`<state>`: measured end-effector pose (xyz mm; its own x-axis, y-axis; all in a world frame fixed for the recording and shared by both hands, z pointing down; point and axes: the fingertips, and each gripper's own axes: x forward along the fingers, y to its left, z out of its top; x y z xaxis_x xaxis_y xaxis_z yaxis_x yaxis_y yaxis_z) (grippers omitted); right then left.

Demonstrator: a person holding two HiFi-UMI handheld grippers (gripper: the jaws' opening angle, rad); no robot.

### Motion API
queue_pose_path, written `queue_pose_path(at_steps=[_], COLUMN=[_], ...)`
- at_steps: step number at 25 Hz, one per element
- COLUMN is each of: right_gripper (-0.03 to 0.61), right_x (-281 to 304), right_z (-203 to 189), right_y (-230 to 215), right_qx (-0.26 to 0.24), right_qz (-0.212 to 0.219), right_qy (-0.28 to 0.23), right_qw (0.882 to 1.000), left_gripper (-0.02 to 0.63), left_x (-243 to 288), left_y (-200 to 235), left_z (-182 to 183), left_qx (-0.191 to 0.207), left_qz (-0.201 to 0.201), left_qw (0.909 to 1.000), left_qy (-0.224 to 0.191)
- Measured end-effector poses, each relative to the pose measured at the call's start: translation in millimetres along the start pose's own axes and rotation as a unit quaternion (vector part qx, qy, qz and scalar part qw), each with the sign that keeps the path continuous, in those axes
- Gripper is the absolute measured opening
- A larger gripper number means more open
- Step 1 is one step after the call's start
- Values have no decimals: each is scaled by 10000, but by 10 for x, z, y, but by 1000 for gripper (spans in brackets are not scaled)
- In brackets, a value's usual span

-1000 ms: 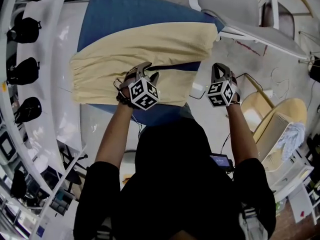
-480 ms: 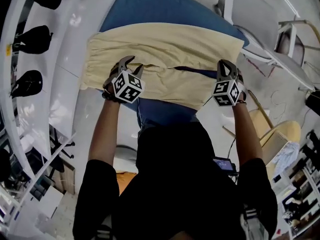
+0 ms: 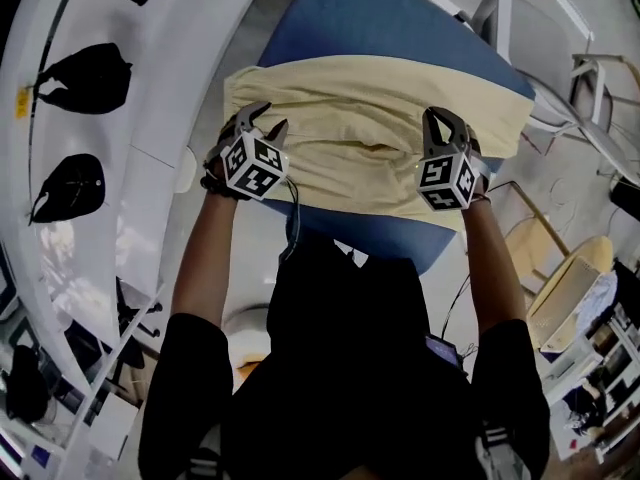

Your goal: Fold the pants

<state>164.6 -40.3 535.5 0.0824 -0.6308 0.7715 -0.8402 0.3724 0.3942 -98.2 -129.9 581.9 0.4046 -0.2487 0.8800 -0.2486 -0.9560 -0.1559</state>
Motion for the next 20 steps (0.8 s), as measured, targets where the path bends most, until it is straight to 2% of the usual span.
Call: queue_pose_path(at_steps=[6, 12, 16, 20], right_gripper=[17, 17, 17, 43], right_x=[397, 786, 1034, 1156], right_z=[903, 1473, 1538, 1525], right_y=[400, 563, 682, 715], right_qx=[-118, -270, -421, -282], right_qz=[77, 297, 635, 895], right_qy=[10, 194, 442, 522], right_qw=[9999, 9990, 9961, 9942], left_gripper=[184, 178, 184, 211], left_x=[-119, 42, 261, 371], left_y=[846, 1368, 1395, 1286], left_z=[-443, -717, -750, -721], left_qx=[209, 394, 566, 809], left_qz=[-57, -554, -1237, -2062], left_qw=[9997, 9974, 9902, 9743], left_qy=[63, 231, 332, 417])
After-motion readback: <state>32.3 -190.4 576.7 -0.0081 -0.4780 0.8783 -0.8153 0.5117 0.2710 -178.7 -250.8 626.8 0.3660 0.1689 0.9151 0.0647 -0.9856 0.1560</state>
